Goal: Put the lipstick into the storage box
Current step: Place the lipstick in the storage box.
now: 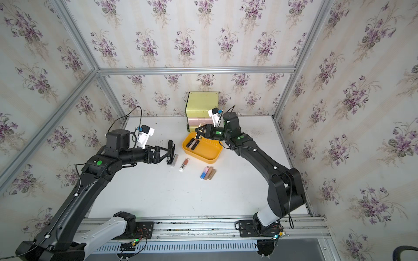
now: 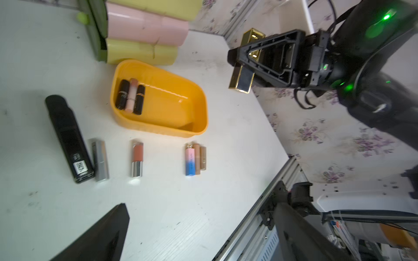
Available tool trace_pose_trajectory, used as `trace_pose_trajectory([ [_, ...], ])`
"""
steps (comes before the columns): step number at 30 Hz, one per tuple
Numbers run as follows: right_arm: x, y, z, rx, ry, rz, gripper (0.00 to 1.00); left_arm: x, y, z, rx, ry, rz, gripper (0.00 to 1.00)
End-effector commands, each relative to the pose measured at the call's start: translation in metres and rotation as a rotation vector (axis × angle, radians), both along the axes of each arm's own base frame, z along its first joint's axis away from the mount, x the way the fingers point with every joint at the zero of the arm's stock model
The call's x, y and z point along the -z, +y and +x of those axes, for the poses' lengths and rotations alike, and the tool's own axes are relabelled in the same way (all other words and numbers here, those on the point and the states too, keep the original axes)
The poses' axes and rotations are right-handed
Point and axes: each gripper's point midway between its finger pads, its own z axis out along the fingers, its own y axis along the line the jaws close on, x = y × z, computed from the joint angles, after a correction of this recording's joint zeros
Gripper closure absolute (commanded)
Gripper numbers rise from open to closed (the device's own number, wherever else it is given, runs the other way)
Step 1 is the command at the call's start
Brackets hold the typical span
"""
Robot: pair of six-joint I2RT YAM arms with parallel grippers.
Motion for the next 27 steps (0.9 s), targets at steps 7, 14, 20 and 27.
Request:
trace_pose_trajectory([
  [7,0.111,-0.011,0.049,0.136,0.204,-0.252,0.86,0.078,0.048,-0.006,-0.158,0.156,0.291,0.00],
  [14,0.168,-0.008,0.071,0.180,0.324,-0.321,0.85,0.100,0.052,-0.013,-0.161,0.198,0.322,0.00],
  [20,0.198,-0.009,0.077,0.207,0.378,-0.349,0.85,0.110,0.054,-0.017,-0.154,0.218,0.344,0.00],
  [27,0.219,-0.005,0.085,0.220,0.416,-0.347,0.84,0.118,0.054,-0.018,-0.145,0.236,0.355,0.00],
])
